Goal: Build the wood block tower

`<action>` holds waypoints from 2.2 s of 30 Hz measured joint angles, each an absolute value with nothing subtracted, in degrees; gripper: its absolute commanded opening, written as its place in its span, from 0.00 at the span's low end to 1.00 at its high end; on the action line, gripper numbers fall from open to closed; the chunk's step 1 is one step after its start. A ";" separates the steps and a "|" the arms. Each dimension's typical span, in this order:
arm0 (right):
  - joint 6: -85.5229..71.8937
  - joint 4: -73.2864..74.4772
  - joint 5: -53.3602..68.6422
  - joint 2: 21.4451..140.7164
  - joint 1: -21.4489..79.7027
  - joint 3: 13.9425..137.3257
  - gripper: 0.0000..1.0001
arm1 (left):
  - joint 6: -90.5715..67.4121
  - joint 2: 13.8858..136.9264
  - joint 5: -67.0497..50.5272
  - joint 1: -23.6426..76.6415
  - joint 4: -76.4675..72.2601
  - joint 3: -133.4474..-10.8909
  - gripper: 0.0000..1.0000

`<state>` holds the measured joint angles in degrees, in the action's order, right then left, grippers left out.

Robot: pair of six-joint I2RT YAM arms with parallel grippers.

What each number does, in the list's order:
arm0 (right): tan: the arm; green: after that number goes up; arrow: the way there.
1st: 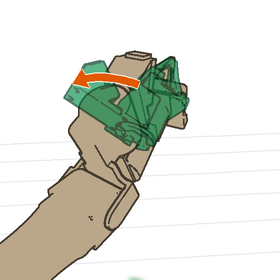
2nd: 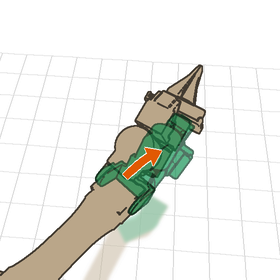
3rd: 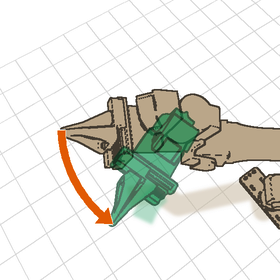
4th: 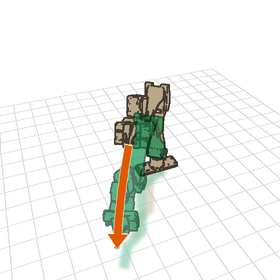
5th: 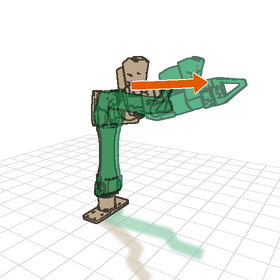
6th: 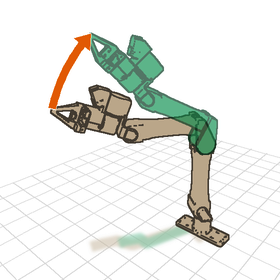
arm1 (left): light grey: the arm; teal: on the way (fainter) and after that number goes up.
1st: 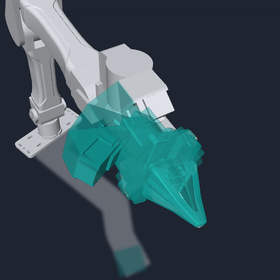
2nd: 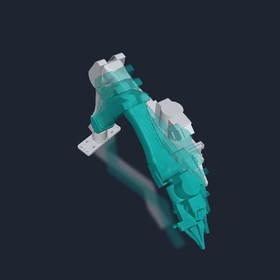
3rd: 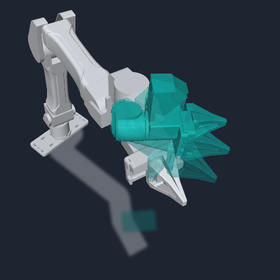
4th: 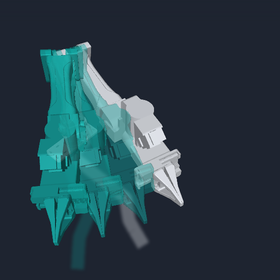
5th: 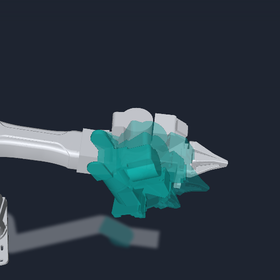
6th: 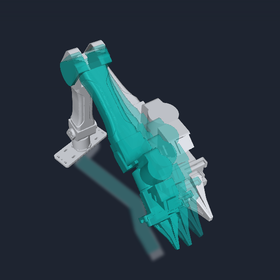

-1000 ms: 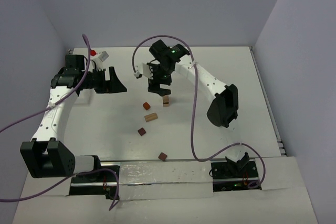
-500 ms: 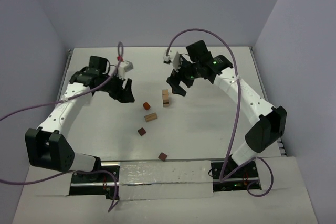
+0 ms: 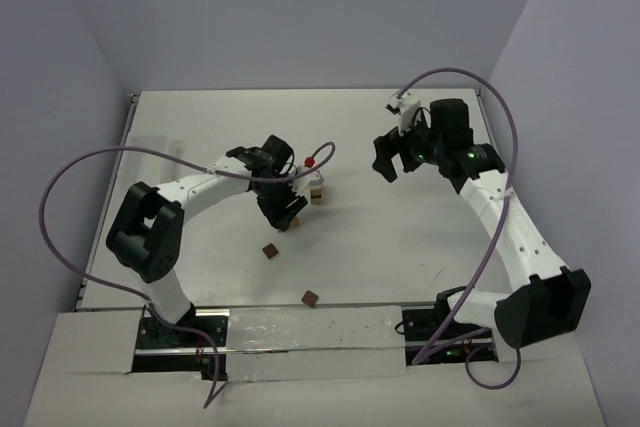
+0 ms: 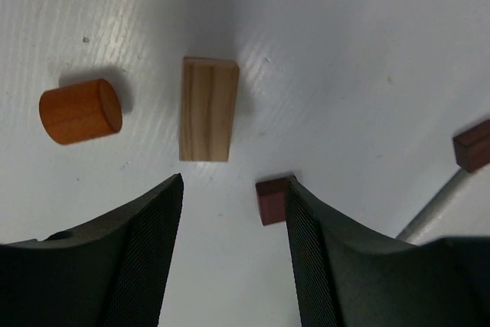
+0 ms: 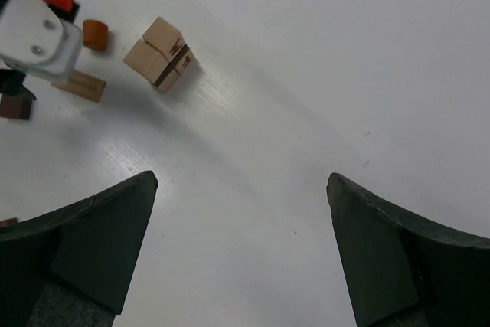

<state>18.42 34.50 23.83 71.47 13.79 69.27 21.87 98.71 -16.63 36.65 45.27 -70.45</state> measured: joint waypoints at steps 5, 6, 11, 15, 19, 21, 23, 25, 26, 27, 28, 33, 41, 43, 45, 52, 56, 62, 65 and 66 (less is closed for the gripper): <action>15.72 31.90 23.63 67.84 9.99 67.81 1.00 | 22.00 103.60 -13.18 38.06 43.54 -73.00 0.58; 15.39 31.55 23.60 67.85 9.65 67.79 1.00 | 22.04 104.43 -12.63 38.32 43.10 -73.81 0.58; 14.58 30.56 23.72 67.94 9.06 66.46 1.00 | 22.21 107.49 -10.69 39.16 41.25 -76.17 0.56; 14.35 30.37 24.08 67.94 9.06 65.45 1.00 | 22.79 108.76 -9.51 39.53 40.31 -76.38 0.56; 14.33 30.02 24.16 67.94 9.06 65.41 1.00 | 23.13 109.57 -9.07 39.81 40.05 -76.38 0.56; 14.33 30.00 24.52 67.94 9.06 65.41 1.00 | 23.16 109.58 -9.00 39.87 39.99 -76.38 0.57; 14.33 30.00 24.88 67.94 9.06 65.41 1.00 | 23.14 109.58 -8.99 39.96 39.97 -76.38 0.57; 14.35 30.00 25.15 67.94 9.06 65.41 1.00 | 23.14 109.58 -9.01 40.09 39.97 -76.36 0.57; 14.35 30.01 25.28 67.94 9.06 65.41 1.00 | 23.14 109.58 -9.05 40.18 39.98 -76.36 0.57; 14.36 30.02 25.44 67.94 9.06 65.42 1.00 | 23.13 109.58 -9.15 40.23 39.99 -76.34 0.57; 14.37 30.02 25.62 67.94 9.06 65.43 1.00 | 23.11 109.58 -9.27 40.27 39.99 -76.31 0.57; 14.41 30.02 26.23 67.94 9.05 65.44 1.00 | 23.05 109.49 -10.93 40.36 39.88 -75.78 0.57; 14.41 30.04 27.47 67.94 9.04 65.45 1.00 | 22.76 108.63 -12.67 40.58 39.81 -74.36 0.57; 14.44 30.06 27.76 67.94 9.04 65.47 1.00 | 22.70 108.38 -12.69 40.64 39.81 -74.07 0.57; 14.44 30.06 27.98 67.94 9.06 65.47 1.00 | 22.67 108.21 -12.69 40.74 39.84 -73.81 0.58; 14.46 30.14 28.98 68.13 9.04 65.56 1.00 | 22.64 106.85 -12.84 40.84 39.97 -73.73 0.62; 14.63 30.23 29.54 68.28 9.01 65.56 1.00 | 23.15 104.61 -14.45 40.84 40.62 -73.73 0.64; 14.76 30.34 30.04 68.68 8.99 65.56 1.00 | 25.32 102.94 -17.47 40.84 42.19 -73.73 0.66; 14.85 30.63 30.24 68.86 8.99 65.56 1.00 | 26.28 102.96 -18.05 40.84 42.94 -73.73 0.68; 14.87 30.71 30.39 68.87 8.99 65.56 1.00 | 26.51 102.97 -18.09 40.84 43.06 -73.73 0.69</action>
